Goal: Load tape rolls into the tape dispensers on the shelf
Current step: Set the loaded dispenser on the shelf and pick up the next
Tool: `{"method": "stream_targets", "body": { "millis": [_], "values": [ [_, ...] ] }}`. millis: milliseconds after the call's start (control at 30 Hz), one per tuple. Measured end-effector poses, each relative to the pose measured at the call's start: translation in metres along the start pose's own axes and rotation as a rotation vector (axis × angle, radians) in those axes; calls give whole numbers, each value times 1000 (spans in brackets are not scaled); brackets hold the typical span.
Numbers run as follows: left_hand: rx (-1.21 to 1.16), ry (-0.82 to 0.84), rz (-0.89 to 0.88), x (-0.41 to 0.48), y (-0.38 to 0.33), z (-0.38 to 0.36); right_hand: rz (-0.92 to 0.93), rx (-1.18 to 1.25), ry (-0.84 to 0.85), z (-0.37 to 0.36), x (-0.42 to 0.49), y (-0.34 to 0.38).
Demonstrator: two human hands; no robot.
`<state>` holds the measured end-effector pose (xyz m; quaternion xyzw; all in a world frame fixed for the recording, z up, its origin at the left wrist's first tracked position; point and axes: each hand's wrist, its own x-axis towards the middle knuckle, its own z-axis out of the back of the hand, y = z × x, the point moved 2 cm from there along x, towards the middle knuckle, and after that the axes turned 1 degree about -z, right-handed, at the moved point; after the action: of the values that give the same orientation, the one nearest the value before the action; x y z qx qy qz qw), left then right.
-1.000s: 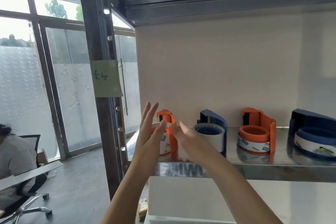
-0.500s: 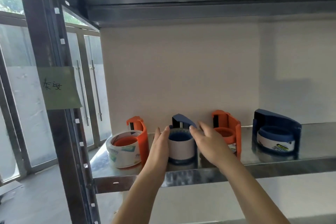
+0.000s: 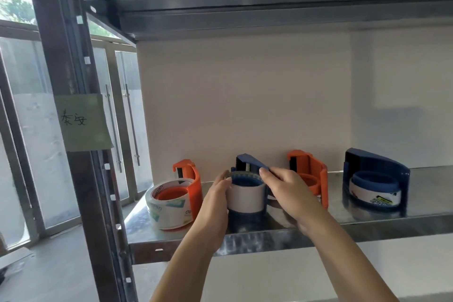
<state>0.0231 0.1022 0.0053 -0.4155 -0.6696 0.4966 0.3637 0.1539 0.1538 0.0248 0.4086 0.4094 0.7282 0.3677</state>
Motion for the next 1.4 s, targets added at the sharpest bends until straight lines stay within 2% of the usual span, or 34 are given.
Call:
{"method": "stream_targets", "body": {
  "millis": [67,167,267,367,467,567,667,767,833,900,1000,1167,1400],
  "values": [
    [-16,52,-114,-3,-11,-5,60,66,-29,7,-2,10],
    [-60,127,-299,-10,-37,-10,252,235,-76,17,-8,29],
    [-166,101,-430,-15,-58,-9,364,440,-72,21,-12,39],
    [-150,14,-399,-19,-61,-5,411,626,-103,18,-12,32],
    [-191,165,-343,-22,-50,-4,433,750,-125,9,-12,17],
    [-205,297,-342,-23,-43,-3,368,866,-26,-1,-9,0],
    [15,250,-485,-26,-46,0,304,756,29,-8,-3,-4],
    [228,143,-583,-33,-47,2,392,558,-131,-1,-7,6],
    [285,113,-633,-35,-46,1,467,392,-157,1,-14,18],
    [304,111,-670,-35,-44,-1,477,271,-104,-5,-18,27],
    [292,155,-684,-35,-42,-2,451,267,-122,-13,-19,32],
    [151,414,-562,-37,-39,11,419,294,-101,-7,-16,30],
    [178,401,-549,-37,-37,22,385,251,-68,-7,-15,30]
  ]
}}
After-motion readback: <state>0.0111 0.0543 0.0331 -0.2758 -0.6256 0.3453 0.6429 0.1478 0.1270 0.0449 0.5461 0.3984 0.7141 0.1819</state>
